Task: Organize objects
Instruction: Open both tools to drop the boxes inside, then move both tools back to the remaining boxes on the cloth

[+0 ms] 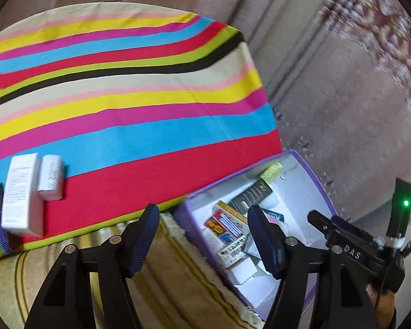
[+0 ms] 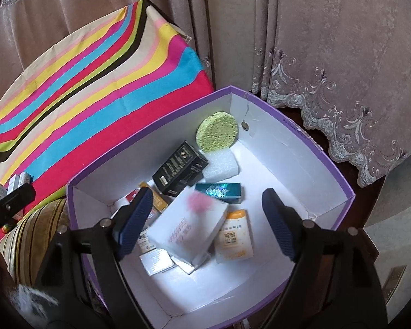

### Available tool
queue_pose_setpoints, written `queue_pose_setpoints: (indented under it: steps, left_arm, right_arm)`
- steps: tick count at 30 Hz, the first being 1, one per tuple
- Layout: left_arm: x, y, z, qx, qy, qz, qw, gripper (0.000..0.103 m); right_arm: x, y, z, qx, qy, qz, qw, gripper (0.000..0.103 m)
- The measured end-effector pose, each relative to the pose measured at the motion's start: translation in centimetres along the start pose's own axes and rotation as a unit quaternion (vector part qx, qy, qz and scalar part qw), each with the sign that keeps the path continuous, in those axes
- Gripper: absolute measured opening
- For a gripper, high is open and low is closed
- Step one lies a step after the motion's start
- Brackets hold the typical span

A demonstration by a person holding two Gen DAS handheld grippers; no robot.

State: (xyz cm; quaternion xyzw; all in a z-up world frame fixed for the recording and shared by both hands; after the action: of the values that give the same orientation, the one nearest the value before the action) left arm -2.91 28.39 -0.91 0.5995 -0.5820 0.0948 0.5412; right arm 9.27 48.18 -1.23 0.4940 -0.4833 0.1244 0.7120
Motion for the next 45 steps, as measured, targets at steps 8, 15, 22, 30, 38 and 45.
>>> queue_pose_setpoints:
  steps: [8,15,22,30,38,45]
  left_arm:
    - [2.1,0.3,3.6,0.045,0.019,-0.027,0.9984,0.068]
    - [5.0,0.4,8.5,0.11,0.042,-0.06,0.9912,0.068]
    - [7.6,-0.1,12.6,0.157,0.068,-0.088,0.9813,0.068]
    - [9.7,-1.1,16.3,0.201,0.08,-0.104,0.9707,0.068]
    - [11.3,-2.1,18.6,0.224,0.092,-0.113,0.9636,0.068]
    - [11.8,-2.0,21.1,0.238,0.116,-0.115,0.9574,0.068]
  right_arm:
    - [0.3,-0.3,3.7,0.026,0.034,0.002,0.999,0.084]
    - [1.1,-0.8,8.4,0.058,0.077,0.002,0.995,0.084]
    - [1.4,-1.6,12.6,0.093,0.112,0.012,0.989,0.085]
    - [1.6,-2.6,16.3,0.128,0.129,0.023,0.983,0.085]
    - [1.4,-2.8,19.5,0.159,0.144,0.035,0.976,0.085]
    - [0.7,-2.6,22.3,0.191,0.161,0.046,0.967,0.085]
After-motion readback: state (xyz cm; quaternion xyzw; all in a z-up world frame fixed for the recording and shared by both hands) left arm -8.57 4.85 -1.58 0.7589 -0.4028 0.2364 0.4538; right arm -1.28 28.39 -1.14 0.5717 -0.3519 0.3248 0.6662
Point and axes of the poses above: each gripper's, at about its wrist camera, not at the fingertips, and x roughly against the way its jaws point, z to its left, y to its top, the point moved 5 cm from there along -x, roughly the way its jaws point, and after that the axes turned 3 degrees about x, right-handed, at the moved point
